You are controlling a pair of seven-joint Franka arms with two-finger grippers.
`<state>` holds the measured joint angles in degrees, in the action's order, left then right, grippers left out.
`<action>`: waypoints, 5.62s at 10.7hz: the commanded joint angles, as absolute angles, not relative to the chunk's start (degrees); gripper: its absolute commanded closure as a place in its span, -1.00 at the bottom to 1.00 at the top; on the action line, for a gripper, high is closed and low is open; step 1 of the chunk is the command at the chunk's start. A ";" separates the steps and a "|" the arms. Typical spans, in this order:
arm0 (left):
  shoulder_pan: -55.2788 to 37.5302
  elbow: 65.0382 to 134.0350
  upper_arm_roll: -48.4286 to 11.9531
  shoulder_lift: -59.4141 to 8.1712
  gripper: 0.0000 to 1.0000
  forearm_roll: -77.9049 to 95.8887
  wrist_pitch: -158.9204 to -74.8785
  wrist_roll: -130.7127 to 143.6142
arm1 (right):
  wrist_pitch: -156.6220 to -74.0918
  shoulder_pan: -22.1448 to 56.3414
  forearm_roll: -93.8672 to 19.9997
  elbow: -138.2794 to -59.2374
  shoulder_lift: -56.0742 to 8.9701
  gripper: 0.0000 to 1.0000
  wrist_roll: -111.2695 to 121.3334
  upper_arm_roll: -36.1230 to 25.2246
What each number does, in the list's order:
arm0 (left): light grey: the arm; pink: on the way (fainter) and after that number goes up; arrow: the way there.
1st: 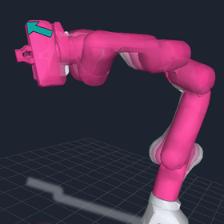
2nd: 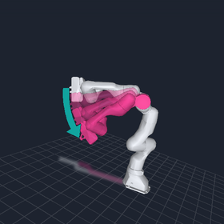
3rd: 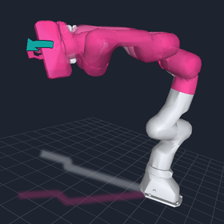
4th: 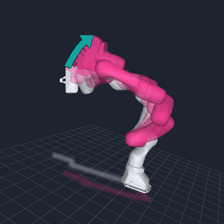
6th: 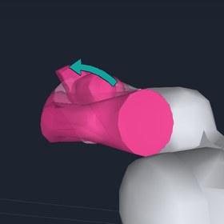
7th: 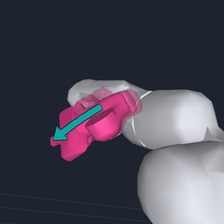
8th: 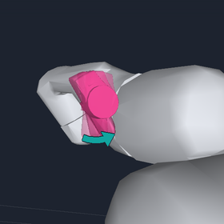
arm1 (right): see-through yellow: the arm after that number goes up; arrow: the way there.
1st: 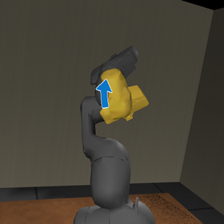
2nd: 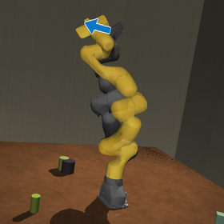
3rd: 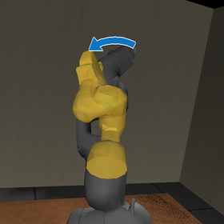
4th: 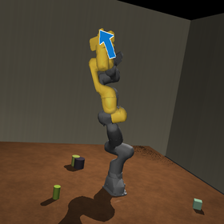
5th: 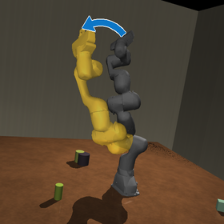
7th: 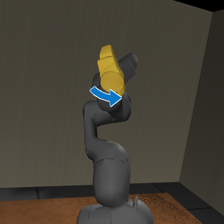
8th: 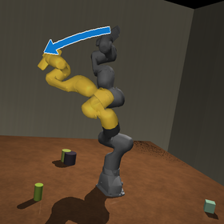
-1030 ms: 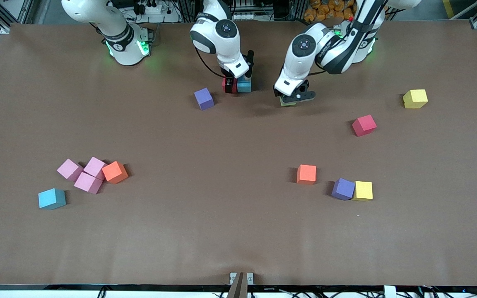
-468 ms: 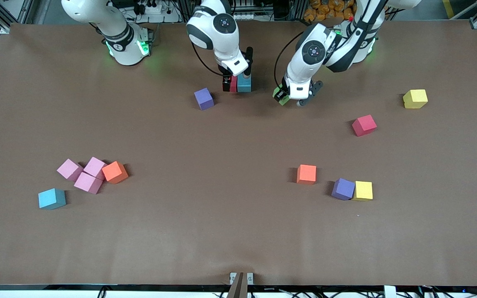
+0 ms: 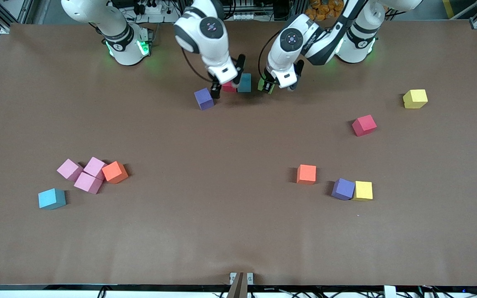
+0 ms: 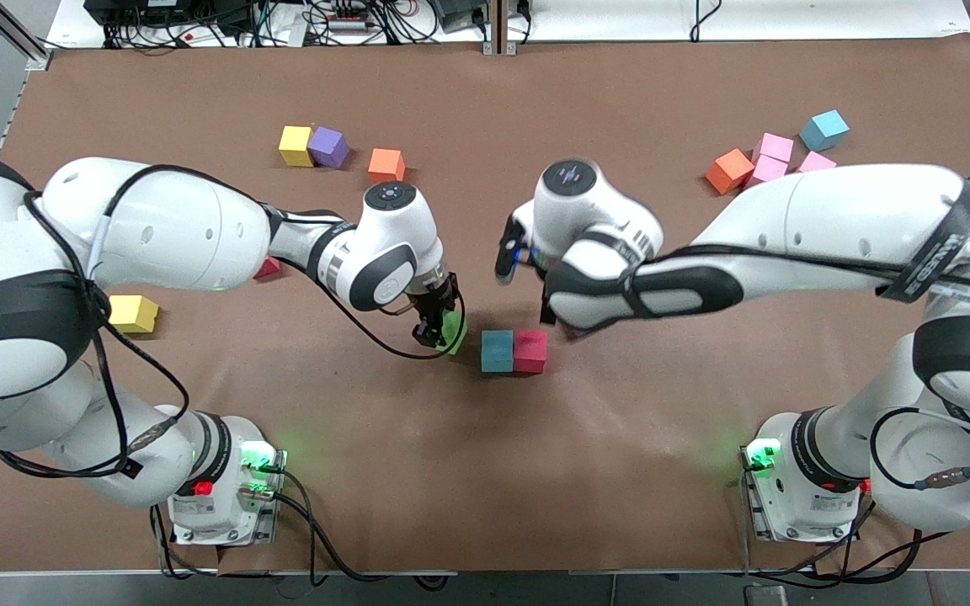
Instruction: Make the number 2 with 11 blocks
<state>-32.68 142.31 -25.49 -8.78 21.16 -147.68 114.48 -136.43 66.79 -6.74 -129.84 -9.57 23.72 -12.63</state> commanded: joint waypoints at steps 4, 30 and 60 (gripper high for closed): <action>-34.45 141.68 -24.87 -12.04 0.99 22.67 -150.46 126.28 | -130.43 63.89 -6.15 -131.74 -6.52 -1.00 16.30 -20.04; -36.91 139.13 -24.96 -17.66 0.83 22.06 -155.74 134.12 | -152.31 73.57 -13.18 -141.07 -14.24 0.61 -11.69 -19.77; -15.32 126.32 -24.34 -5.36 -1.00 11.79 -125.78 91.11 | -139.22 76.28 -18.98 -107.85 -31.72 0.85 -48.41 -18.90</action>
<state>-18.85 129.40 -23.97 -4.99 14.00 -128.60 97.35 -140.10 74.51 -17.93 -110.91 -29.09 -45.34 -18.41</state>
